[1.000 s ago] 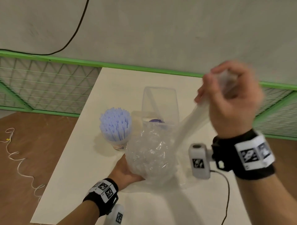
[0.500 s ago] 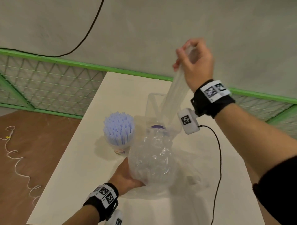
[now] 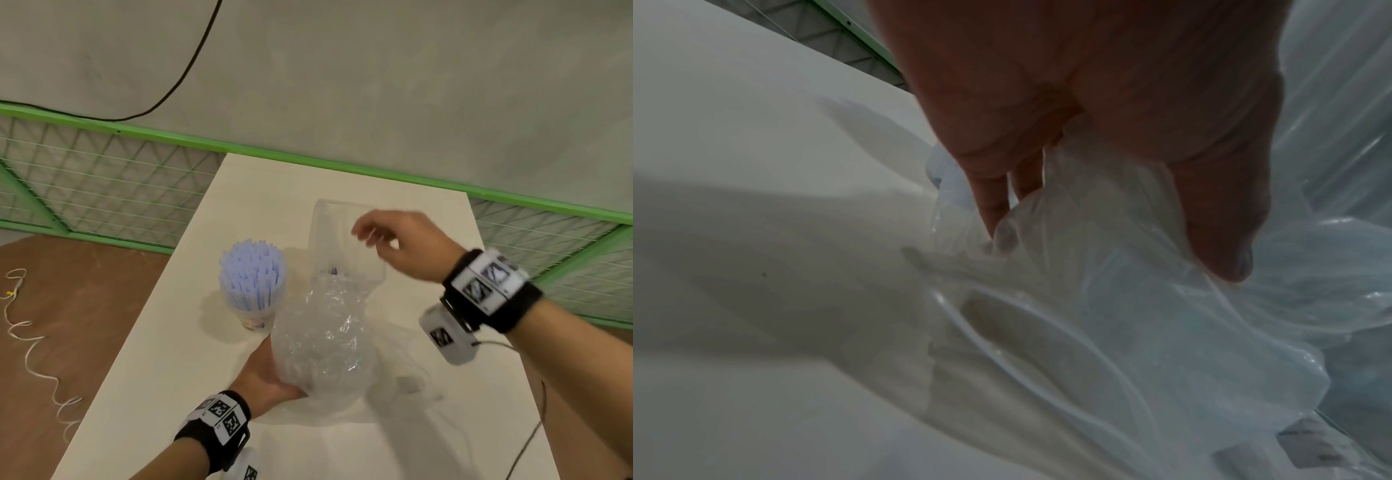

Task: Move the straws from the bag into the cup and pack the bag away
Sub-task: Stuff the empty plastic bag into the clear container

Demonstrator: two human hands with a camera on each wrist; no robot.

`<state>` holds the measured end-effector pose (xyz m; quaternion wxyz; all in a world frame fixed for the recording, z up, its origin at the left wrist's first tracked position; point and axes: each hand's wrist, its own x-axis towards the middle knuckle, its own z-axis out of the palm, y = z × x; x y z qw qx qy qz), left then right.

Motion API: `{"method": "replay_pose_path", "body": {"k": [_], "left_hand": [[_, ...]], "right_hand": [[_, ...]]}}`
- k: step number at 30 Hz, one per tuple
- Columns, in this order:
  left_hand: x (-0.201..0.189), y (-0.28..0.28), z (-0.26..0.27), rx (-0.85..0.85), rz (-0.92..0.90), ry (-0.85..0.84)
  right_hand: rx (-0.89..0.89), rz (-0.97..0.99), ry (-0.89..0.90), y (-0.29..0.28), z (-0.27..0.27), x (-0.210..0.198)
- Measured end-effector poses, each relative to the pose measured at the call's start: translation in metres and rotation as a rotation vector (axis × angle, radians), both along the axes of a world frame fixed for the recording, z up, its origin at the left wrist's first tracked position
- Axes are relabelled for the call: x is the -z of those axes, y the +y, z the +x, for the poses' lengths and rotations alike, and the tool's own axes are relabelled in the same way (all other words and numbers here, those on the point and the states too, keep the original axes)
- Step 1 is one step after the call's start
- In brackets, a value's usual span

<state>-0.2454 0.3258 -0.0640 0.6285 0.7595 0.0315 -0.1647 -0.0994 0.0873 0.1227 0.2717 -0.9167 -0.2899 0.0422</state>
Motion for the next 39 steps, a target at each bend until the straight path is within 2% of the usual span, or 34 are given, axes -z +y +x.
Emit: {"method": "replay_pose_path", "body": {"k": [4,6,17,25,34,39], "left_hand": [[-0.001,-0.001,0.0,-0.002,-0.009,-0.013],[-0.001,0.0,0.0,-0.001,-0.009,-0.015],[0.0,0.001,0.001,-0.002,0.016,-0.003],[-0.001,-0.001,0.001,0.002,0.026,0.013],[0.001,0.001,0.002,-0.005,-0.018,0.025],[0.001,0.0,0.003,0.015,0.018,0.015]], "right_hand": [[-0.157,-0.118,0.147,-0.013,-0.057,0.021],[-0.172,-0.13,0.177,-0.014,-0.07,0.039],[0.0,0.184,-0.036,-0.004,-0.084,0.074],[0.154,0.251,-0.089,0.008,-0.1,0.09],[0.072,0.268,-0.081,0.013,-0.099,0.086],[0.139,0.278,-0.076,0.015,-0.098,0.081]]}}
